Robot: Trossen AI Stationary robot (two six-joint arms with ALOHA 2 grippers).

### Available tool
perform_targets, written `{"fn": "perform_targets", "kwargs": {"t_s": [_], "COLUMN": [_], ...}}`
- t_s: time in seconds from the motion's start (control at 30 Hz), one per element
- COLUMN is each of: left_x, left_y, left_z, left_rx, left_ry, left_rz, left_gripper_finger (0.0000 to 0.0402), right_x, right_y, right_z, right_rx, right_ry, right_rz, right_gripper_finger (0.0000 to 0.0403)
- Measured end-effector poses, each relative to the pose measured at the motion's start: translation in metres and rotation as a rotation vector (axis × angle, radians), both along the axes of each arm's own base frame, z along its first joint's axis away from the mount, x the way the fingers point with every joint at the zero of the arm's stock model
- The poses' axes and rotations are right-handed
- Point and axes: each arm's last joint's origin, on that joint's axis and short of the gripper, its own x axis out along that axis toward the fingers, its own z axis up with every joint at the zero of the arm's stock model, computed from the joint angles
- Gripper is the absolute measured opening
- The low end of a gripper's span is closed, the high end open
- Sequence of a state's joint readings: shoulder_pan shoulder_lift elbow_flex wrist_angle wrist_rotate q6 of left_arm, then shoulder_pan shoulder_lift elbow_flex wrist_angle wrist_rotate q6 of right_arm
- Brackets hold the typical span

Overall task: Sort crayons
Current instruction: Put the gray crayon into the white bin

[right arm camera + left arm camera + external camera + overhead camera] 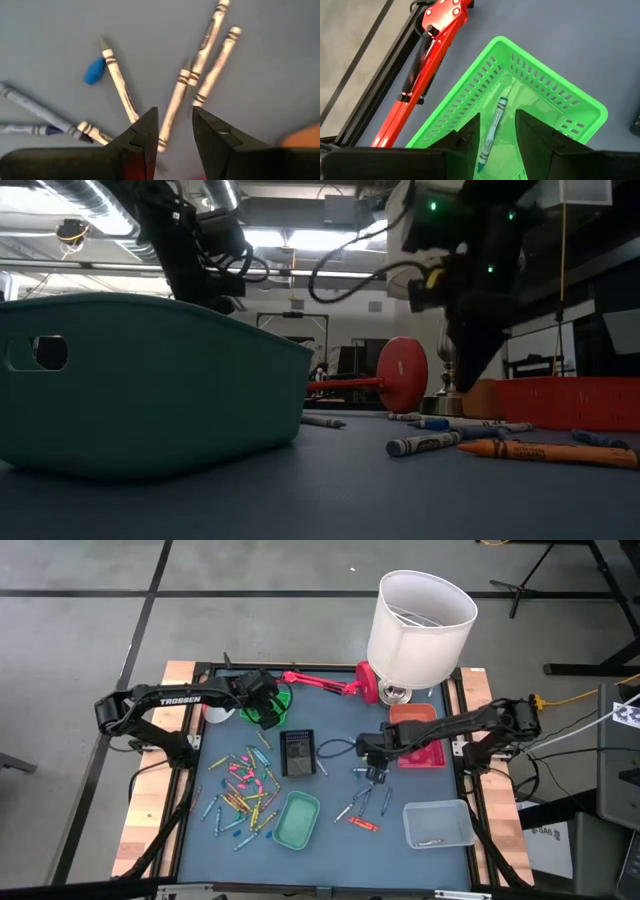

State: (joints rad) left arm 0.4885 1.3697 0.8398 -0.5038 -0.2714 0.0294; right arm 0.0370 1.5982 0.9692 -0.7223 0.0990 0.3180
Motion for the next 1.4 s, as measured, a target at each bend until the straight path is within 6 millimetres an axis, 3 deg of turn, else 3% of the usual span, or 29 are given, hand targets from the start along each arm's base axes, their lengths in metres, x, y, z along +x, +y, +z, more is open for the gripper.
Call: {"fn": "perform_targets", "kwargs": {"t_s": [0.23, 0.57, 1.1, 1.4], "left_x": [0.0, 0.0, 0.0, 0.0], "left_y": [0.0, 0.0, 0.0, 0.0], "left_z": [0.0, 0.0, 0.0, 0.0], "left_rx": [0.001, 0.001, 0.001, 0.002], "left_ry": [-0.001, -0.001, -0.003, -0.003], "left_rz": [0.0, 0.0, 0.0, 0.0], "left_gripper_finger": [0.0099, 0.0094, 0.0094, 0.0094], "right_x": [-0.009, -0.019, -0.022, -0.022], "right_y": [-0.01, -0.009, -0.008, -0.008], "right_z": [-0.019, -0.036, -0.041, -0.041], "right_rx": [0.032, 0.039, 0.083, 0.097], "right_ry": [0.01, 0.012, 0.021, 0.023], "right_rz": [-0.033, -0.028, -0.019, -0.006], "right_gripper_finger": [0.0117, 0.0117, 0.0115, 0.0045]}}
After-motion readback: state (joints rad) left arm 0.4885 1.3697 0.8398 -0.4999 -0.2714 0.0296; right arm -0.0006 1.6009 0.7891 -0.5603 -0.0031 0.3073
